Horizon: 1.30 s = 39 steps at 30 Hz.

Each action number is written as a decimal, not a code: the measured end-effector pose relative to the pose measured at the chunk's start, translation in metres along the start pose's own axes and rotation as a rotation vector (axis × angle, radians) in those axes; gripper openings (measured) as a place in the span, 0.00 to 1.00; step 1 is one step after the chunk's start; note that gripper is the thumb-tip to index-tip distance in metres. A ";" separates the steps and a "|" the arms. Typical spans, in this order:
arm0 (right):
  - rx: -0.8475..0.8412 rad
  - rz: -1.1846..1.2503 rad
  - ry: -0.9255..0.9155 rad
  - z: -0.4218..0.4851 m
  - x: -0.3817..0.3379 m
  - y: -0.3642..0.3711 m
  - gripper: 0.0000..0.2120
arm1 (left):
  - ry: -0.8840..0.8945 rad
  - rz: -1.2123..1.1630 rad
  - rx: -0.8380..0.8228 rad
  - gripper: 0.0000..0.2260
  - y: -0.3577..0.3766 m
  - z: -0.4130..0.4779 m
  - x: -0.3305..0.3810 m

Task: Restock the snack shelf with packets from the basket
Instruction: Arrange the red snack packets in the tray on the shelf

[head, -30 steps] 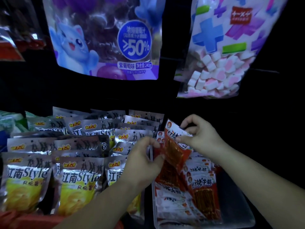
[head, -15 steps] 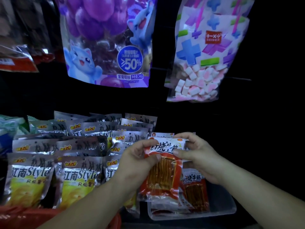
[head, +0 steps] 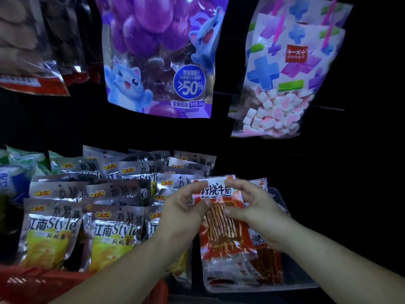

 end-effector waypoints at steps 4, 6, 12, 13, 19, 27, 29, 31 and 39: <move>0.191 -0.063 -0.062 0.005 -0.003 -0.006 0.24 | 0.120 0.304 0.059 0.21 -0.004 -0.003 -0.001; 0.231 -0.063 -0.085 0.006 -0.008 -0.008 0.21 | 0.234 0.410 0.035 0.19 0.004 -0.009 0.004; 0.035 0.132 -0.024 0.006 -0.028 0.005 0.16 | 0.116 0.230 -0.258 0.29 0.037 -0.026 0.007; -0.010 0.170 0.015 0.005 -0.029 0.008 0.16 | 0.063 0.141 -0.236 0.27 0.034 -0.022 0.005; 0.194 -0.106 -0.006 0.004 -0.012 -0.008 0.27 | -0.144 -0.229 -0.261 0.12 0.020 -0.014 -0.002; 0.227 0.007 -0.067 0.011 0.000 -0.017 0.16 | -0.099 -0.110 -0.193 0.34 0.018 -0.015 -0.014; 0.253 -0.062 -0.077 0.011 0.003 -0.020 0.10 | -0.111 -0.104 -0.247 0.27 0.022 -0.016 -0.014; 0.294 -0.096 -0.092 0.011 0.006 -0.023 0.06 | -0.100 -0.104 -0.293 0.26 0.027 -0.018 -0.013; 0.301 -0.319 -0.090 0.009 0.010 -0.025 0.06 | 0.135 0.172 -0.138 0.26 0.023 -0.013 -0.010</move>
Point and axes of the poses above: each hand's wrist, its own z-axis towards the middle knuckle, its own y-axis out of the palm, x = y × z, the point moved 5 cm from there along z, towards the middle knuckle, and after that the axes turned 7 degrees about z, right-handed, at the moved point
